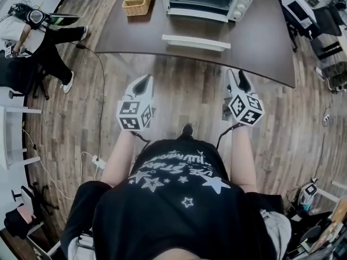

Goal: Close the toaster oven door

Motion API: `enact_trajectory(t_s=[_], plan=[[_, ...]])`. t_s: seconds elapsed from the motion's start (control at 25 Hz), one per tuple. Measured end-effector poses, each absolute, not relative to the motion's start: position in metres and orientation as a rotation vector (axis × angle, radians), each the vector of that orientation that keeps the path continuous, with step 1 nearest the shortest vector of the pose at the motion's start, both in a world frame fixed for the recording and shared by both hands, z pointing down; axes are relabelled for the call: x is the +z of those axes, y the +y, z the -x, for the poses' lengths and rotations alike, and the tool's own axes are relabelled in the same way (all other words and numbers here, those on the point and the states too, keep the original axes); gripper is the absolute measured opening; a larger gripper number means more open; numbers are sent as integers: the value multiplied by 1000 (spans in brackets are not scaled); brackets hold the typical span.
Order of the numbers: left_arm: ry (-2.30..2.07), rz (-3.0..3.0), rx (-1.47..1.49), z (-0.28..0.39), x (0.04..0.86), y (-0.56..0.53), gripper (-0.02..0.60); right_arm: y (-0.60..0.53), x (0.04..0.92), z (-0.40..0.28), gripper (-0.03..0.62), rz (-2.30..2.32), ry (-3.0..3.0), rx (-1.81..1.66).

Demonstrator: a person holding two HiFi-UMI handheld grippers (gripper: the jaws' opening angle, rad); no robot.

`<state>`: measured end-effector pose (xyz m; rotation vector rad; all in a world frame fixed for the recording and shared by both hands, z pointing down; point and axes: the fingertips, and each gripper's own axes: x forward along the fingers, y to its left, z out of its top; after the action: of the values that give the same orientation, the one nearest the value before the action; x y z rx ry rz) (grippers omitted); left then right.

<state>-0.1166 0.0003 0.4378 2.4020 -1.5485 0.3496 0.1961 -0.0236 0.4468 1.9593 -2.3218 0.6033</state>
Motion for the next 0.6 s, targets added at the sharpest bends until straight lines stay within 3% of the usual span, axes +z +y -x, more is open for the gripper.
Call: enact_trajectory(t_s=[0.6], plan=[[-1629,-2341,409,95,444,-34,11,-71,486,-211,212,-1843,-2335,699]])
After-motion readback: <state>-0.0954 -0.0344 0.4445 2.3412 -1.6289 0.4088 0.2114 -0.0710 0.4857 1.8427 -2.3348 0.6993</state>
